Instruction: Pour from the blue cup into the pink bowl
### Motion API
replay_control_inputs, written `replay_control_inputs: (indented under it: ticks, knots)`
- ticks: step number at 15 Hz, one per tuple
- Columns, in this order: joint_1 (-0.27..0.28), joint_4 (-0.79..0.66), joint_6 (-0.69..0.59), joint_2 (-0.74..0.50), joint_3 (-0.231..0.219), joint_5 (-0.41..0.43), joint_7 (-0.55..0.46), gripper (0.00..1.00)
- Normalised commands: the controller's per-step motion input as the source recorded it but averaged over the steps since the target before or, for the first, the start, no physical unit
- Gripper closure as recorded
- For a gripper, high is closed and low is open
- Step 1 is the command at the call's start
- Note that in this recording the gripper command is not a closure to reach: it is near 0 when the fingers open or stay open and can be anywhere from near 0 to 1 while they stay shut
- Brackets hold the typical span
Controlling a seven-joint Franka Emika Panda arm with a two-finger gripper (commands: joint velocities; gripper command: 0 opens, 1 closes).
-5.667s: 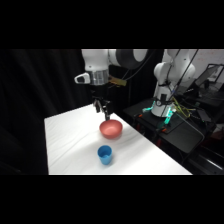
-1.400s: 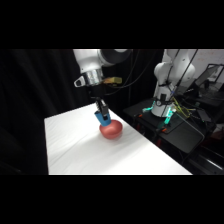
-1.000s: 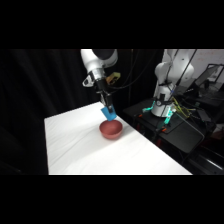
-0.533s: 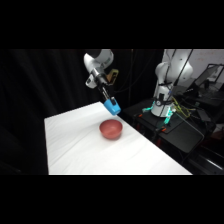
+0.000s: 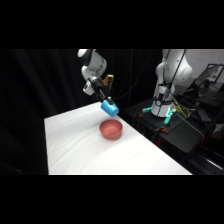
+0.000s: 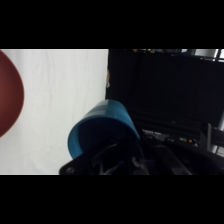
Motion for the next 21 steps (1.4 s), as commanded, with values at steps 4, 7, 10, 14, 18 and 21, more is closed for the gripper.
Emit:
replay_control_inputs:
  ticks: [4,7,10,14,18,21]
  knots:
    - [-0.053,0.27,-0.30,0.14,0.001,0.126,-0.09,0.14]
    - [0.091,0.10,0.11,-0.14,-0.025,0.007,0.19,0.15]
    - [0.335,-0.18,0.72,-0.54,0.011,-0.102,0.55,0.15]
    - [0.375,-0.13,0.78,-0.47,0.168,-0.268,0.69,0.15]
    - [0.264,0.03,0.69,-0.05,0.213,-0.524,0.65,0.15]
    - [0.154,0.03,0.56,0.17,0.134,-0.697,0.64,0.15]
